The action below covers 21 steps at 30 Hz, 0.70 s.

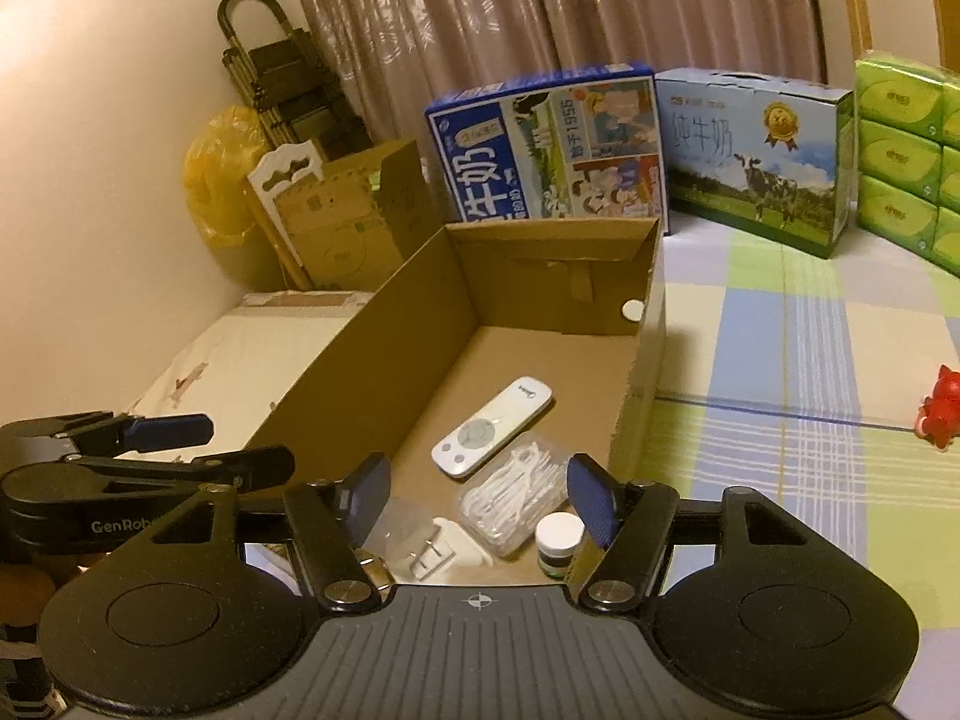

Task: Organize rigid objects
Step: 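Lower the white plug into the box and open the right gripper, then move both tools back over the table toward the red toy and gold panel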

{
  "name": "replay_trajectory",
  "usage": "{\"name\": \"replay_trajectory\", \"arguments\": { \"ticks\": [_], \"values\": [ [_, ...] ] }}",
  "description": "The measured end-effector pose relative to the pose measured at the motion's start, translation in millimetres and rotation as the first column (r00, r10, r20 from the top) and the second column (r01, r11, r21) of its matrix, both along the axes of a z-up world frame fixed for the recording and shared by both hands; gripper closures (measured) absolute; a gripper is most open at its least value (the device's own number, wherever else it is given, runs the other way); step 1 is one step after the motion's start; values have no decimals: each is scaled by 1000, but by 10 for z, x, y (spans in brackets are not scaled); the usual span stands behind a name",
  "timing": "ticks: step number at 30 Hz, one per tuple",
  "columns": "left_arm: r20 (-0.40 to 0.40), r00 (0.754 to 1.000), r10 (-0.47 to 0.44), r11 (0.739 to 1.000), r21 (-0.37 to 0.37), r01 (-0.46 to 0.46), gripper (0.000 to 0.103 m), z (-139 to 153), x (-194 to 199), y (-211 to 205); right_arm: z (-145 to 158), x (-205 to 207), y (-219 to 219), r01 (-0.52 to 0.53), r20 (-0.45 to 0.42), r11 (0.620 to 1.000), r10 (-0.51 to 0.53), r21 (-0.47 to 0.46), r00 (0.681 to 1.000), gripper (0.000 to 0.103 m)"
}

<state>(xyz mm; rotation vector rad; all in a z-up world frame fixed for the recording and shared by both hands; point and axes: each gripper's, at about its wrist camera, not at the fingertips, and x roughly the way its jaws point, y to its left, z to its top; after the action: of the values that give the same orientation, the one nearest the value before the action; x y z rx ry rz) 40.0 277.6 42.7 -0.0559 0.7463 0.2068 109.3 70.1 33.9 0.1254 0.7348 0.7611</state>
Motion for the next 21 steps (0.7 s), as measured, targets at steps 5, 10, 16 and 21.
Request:
{"name": "replay_trajectory", "arguments": {
  "ticks": [5,10,16,21],
  "values": [
    [3,1000,-5,1000,3,5,31,14,-21,-18,32,3,-59,16,-2,1000,-16,3,1000,40],
    [12,1000,-6,1000,9,5,31,67,-47,-58,52,-29,-108,18,-4,1000,-18,-1,1000,40],
    [25,1000,-6,1000,15,6,29,163,-107,-143,124,-111,-206,23,5,1000,-23,-4,1000,40],
    [39,999,-23,999,26,22,24,254,-145,-272,198,-181,-377,50,16,999,-50,-3,999,40]
  ]
}}
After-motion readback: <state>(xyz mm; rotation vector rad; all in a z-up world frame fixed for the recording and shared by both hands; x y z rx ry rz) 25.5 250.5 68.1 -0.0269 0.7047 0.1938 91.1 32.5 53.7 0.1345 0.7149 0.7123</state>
